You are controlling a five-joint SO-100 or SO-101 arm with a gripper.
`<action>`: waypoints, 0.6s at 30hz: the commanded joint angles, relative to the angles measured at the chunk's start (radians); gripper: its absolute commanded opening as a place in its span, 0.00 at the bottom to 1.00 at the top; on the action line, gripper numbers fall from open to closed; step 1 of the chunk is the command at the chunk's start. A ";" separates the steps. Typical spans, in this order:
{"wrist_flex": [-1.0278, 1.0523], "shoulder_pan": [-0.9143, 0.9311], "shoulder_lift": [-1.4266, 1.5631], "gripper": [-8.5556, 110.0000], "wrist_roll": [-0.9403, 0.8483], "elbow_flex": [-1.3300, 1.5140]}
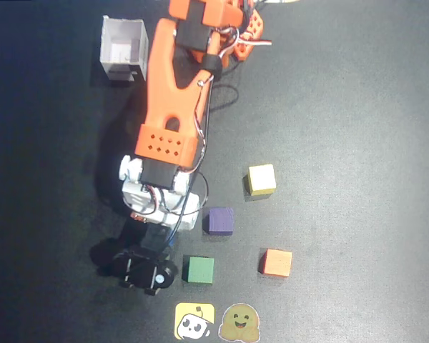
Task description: Put the blue cube on top of the green cube.
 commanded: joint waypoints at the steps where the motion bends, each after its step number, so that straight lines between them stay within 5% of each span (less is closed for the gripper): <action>1: 0.055 0.000 0.035 0.09 -0.011 -0.112; 18: 0.150 -0.078 0.040 0.09 0.006 -0.334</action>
